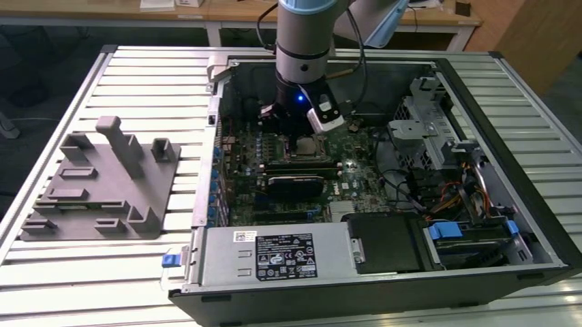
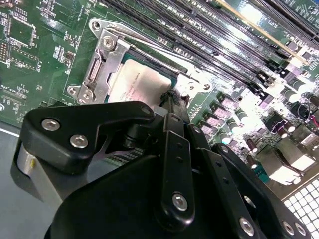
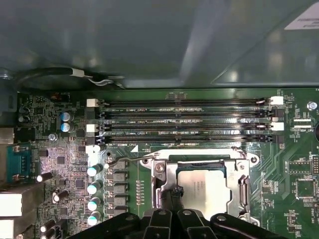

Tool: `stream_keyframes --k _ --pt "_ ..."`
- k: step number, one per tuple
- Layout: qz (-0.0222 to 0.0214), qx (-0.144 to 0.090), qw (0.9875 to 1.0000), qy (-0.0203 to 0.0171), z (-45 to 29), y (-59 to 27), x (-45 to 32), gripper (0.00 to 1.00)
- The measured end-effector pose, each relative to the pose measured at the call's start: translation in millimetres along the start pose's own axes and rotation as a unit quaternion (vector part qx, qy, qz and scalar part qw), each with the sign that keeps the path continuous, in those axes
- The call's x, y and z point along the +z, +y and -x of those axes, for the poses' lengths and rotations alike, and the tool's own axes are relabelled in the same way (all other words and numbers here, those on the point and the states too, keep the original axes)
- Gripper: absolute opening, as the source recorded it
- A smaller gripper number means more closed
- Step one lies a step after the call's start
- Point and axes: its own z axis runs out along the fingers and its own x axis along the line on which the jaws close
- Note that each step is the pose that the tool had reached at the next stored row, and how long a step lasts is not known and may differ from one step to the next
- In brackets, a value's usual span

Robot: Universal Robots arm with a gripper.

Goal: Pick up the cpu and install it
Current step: 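Close the cpu cover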

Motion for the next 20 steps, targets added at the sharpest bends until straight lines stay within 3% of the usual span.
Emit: stream_keyframes --k 20 --pt "-0.0001 0.0 1.0 0.0 0.1 0.3 4.9 0.11"
